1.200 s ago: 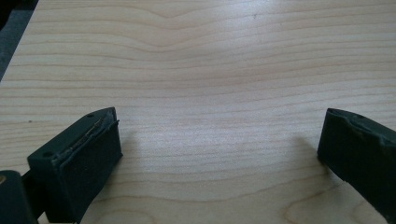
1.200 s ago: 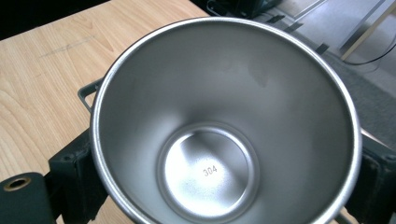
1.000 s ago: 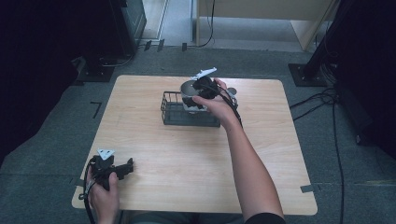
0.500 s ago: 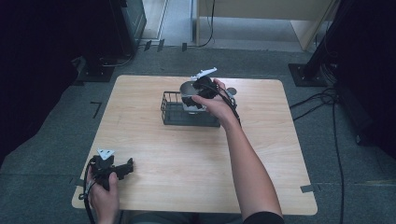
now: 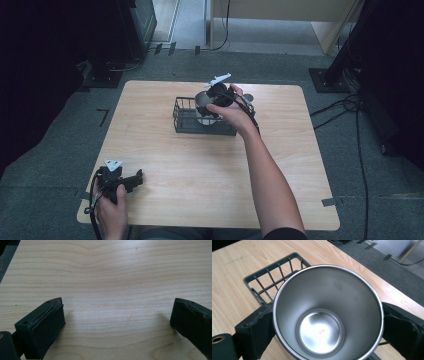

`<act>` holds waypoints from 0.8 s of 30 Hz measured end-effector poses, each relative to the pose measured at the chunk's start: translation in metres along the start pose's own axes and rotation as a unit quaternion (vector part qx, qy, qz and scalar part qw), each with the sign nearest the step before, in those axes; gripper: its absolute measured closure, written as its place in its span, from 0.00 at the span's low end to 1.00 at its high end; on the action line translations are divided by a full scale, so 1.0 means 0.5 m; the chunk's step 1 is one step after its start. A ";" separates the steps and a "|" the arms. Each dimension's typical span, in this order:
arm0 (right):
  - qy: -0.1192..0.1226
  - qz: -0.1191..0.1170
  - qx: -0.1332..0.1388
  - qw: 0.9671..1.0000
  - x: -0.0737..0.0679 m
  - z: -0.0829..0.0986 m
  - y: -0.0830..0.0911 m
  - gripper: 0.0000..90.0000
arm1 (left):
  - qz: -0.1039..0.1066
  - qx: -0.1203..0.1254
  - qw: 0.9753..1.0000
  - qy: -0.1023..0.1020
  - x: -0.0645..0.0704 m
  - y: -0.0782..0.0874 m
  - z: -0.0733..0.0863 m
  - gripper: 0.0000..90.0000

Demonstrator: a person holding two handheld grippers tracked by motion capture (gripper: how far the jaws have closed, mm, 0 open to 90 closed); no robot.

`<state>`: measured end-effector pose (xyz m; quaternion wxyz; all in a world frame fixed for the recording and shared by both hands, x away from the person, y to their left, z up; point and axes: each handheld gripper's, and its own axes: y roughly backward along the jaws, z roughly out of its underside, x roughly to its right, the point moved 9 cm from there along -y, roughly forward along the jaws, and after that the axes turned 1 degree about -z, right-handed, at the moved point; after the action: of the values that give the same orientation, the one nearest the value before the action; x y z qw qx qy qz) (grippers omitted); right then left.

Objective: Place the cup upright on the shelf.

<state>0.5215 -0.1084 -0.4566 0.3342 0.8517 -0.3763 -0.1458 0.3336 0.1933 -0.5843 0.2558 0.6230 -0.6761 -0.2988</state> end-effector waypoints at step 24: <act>-0.082 0.036 0.055 0.995 0.009 0.021 0.106 0.00 | 0.000 0.000 1.000 0.000 0.000 0.000 0.000 0.00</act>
<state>0.4908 -0.1428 -0.4283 0.2606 0.8397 -0.4403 -0.1819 0.3338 0.1933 -0.5844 0.2558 0.6228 -0.6763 -0.2989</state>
